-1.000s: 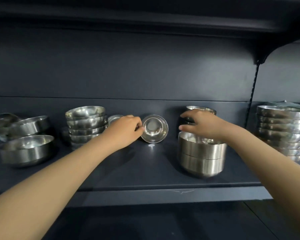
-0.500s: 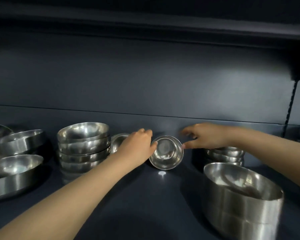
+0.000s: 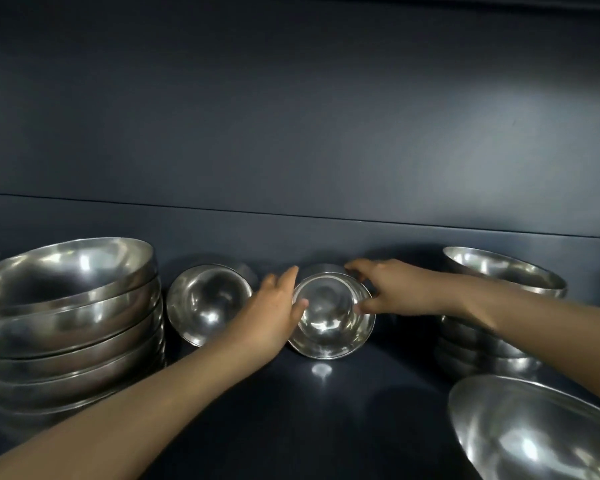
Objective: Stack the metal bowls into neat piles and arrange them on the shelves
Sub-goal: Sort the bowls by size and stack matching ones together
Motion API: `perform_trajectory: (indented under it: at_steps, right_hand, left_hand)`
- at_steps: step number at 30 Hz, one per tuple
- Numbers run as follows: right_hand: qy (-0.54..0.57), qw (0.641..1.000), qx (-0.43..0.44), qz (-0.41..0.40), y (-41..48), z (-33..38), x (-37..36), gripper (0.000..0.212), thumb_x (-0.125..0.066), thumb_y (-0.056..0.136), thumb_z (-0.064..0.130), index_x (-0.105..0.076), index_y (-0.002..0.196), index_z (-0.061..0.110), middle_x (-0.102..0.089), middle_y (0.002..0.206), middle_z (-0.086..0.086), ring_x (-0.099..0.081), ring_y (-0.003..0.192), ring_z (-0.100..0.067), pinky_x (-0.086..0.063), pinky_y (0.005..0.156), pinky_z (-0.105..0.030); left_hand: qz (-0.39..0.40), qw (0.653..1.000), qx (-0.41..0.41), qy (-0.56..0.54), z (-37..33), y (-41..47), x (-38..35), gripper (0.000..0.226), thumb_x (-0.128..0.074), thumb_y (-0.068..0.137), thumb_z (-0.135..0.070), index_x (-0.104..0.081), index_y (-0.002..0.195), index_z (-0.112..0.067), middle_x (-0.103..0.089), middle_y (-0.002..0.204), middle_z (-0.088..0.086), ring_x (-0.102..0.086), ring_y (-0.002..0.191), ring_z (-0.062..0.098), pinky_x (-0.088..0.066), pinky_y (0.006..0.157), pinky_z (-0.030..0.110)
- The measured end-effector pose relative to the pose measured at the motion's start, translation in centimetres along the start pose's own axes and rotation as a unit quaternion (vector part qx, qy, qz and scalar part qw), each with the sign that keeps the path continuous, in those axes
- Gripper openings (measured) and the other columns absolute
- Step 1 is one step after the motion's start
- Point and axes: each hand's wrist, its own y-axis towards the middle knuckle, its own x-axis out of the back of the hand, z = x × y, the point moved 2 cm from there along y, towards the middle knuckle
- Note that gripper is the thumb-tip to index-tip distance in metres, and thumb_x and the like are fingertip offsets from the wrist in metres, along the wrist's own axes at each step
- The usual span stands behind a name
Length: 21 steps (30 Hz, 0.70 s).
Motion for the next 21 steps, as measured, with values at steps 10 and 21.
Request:
perform_trajectory:
  at_steps: [10,21]
  right_hand:
    - [0.062,0.997,0.009,-0.055,0.4,-0.9,-0.9,0.066,-0.073,0.081,0.021,-0.041,0.138,0.016,-0.059,0.114,-0.002,-0.049,0.089,-0.007,-0.032,0.074,-0.011]
    - [0.121,0.982,-0.016,-0.142,-4.3,0.5,3.1,0.057,-0.077,0.077,0.022,-0.054,0.128,0.018,-0.06,0.109,0.004,-0.052,0.076,0.002,-0.033,0.073,-0.008]
  left_hand:
    - [-0.003,0.992,0.014,-0.123,0.4,-0.7,-1.9,0.059,-0.039,0.099,-0.025,-0.008,0.149,-0.027,-0.032,0.143,0.008,-0.042,0.125,0.016,-0.023,0.087,0.012]
    - [-0.068,0.982,-0.028,-0.174,-1.7,-3.2,2.3,0.062,-0.048,0.096,-0.019,-0.016,0.147,-0.034,-0.036,0.143,0.0,-0.037,0.125,0.008,-0.018,0.082,0.003]
